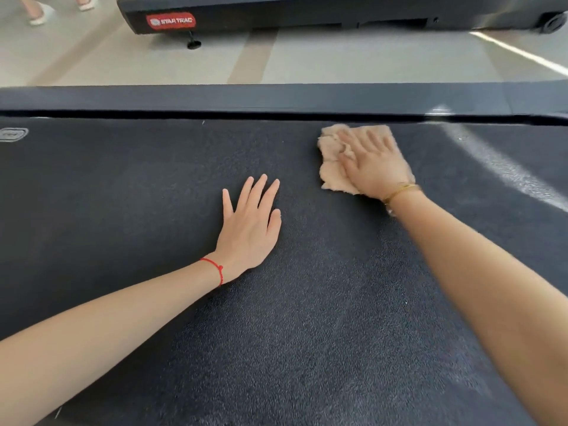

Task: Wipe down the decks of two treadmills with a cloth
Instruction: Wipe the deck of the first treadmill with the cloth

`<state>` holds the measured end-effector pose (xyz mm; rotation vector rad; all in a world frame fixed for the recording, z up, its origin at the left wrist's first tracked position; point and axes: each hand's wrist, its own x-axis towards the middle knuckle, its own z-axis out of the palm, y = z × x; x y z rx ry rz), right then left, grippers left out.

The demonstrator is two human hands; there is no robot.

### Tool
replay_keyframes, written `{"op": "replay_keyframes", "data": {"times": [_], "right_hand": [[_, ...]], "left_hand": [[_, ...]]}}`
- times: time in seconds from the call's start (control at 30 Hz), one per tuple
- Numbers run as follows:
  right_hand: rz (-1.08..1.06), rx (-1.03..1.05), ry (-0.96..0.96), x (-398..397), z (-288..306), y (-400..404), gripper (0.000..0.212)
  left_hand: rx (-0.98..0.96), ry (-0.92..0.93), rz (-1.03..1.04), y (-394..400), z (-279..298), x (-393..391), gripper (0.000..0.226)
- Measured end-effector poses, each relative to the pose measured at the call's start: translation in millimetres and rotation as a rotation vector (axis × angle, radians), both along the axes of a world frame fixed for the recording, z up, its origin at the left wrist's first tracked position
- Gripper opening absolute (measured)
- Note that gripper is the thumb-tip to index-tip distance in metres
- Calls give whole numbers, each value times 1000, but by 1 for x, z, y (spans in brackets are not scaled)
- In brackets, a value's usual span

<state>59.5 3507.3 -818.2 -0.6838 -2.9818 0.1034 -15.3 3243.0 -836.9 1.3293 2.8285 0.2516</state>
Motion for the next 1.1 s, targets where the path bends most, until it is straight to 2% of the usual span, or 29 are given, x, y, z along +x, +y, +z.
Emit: {"op": "replay_keyframes", "data": {"times": [0.13, 0.23, 0.3, 0.43, 0.57, 0.67, 0.83, 0.97, 1.1], "right_hand": [[-230, -24, -21, 26, 0, 56, 56], [-293, -109, 7, 15, -2, 54, 55], [-246, -121, -1, -2, -1, 41, 54], [28, -113, -74, -43, 4, -16, 55], [208, -68, -45, -48, 1, -45, 53], [114, 0, -46, -35, 1, -10, 55], [-161, -51, -18, 11, 2, 39, 56], [-161, -91, -20, 29, 0, 13, 53], [-70, -110, -32, 59, 1, -27, 51]], "left_hand": [[-1, 1, 7, 1, -1, 0, 57], [-9, 13, 17, 3, 0, 1, 57], [-14, 14, 22, 4, 0, 1, 57], [-7, 8, 24, 5, 0, 2, 57], [21, 2, 11, 2, 0, -2, 56], [35, -2, 5, 0, -1, -2, 56], [40, -3, 7, 1, -3, -3, 56], [39, -1, 12, 3, -3, -2, 56], [59, -10, 11, 3, -3, 0, 55]]}}
